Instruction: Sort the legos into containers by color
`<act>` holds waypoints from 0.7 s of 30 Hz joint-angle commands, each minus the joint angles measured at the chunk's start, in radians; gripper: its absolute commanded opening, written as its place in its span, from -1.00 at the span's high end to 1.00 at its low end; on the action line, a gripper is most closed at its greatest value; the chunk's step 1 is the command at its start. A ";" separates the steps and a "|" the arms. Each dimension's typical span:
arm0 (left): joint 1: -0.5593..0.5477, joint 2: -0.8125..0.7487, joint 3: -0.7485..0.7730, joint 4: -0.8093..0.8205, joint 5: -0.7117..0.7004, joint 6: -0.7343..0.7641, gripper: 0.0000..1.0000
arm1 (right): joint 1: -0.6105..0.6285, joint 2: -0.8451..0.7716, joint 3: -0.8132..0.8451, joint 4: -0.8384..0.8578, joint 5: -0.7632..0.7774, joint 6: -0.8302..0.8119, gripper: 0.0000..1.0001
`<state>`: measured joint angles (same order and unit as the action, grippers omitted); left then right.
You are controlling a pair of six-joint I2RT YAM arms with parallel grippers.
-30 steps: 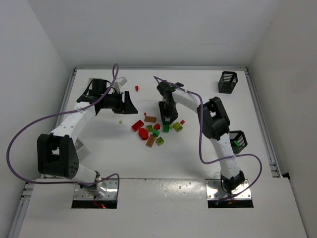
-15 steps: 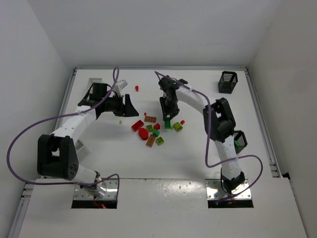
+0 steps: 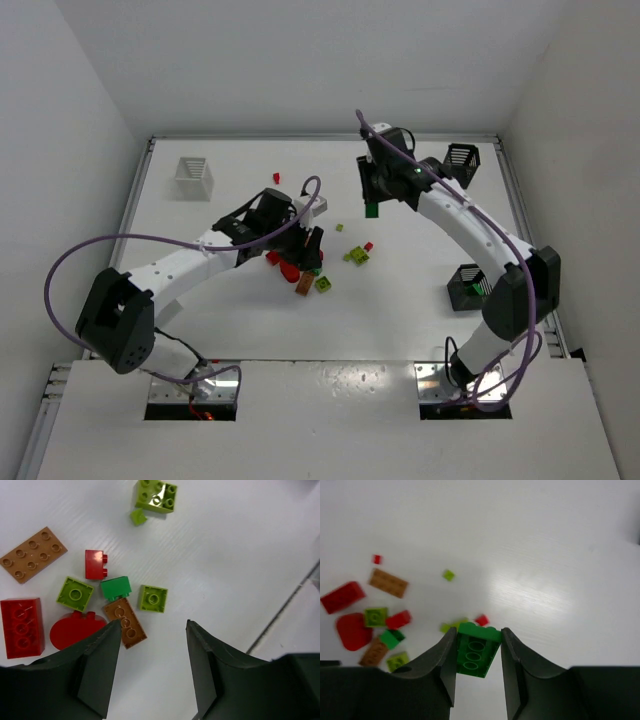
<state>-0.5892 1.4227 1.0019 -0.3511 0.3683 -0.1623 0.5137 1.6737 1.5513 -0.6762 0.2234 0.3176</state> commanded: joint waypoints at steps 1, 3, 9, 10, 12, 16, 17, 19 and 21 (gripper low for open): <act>-0.044 0.045 0.029 0.001 -0.212 -0.032 -0.20 | -0.030 -0.161 -0.170 0.053 0.151 -0.076 1.00; -0.057 0.096 0.062 0.001 -0.236 -0.060 -0.20 | -0.044 -0.231 -0.268 0.066 0.198 -0.093 1.00; -0.066 0.185 0.096 -0.008 -0.249 -0.080 -0.23 | -0.162 -0.400 -0.361 0.043 0.254 -0.153 1.00; -0.066 0.200 0.096 -0.008 -0.249 -0.080 -0.23 | -0.171 -0.419 -0.373 0.043 0.254 -0.169 1.00; -0.066 0.217 0.096 -0.008 -0.223 -0.080 -0.23 | -0.184 -0.456 -0.373 0.033 0.254 -0.181 1.00; -0.087 0.254 0.116 -0.008 -0.223 -0.089 -0.23 | -0.221 -0.479 -0.373 -0.014 0.274 -0.192 1.00; -0.087 0.269 0.125 -0.008 -0.223 -0.089 -0.23 | -0.236 -0.479 -0.373 -0.023 0.274 -0.202 1.00; -0.087 0.288 0.135 -0.008 -0.212 -0.089 -0.23 | -0.260 -0.505 -0.384 -0.036 0.274 -0.203 1.00; -0.087 0.306 0.144 -0.008 -0.201 -0.089 -0.23 | -0.274 -0.517 -0.384 -0.060 0.265 -0.212 1.00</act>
<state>-0.6666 1.7126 1.1053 -0.3649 0.1547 -0.2409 0.2630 1.1954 1.1728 -0.7048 0.4690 0.1307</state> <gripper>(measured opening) 0.611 0.352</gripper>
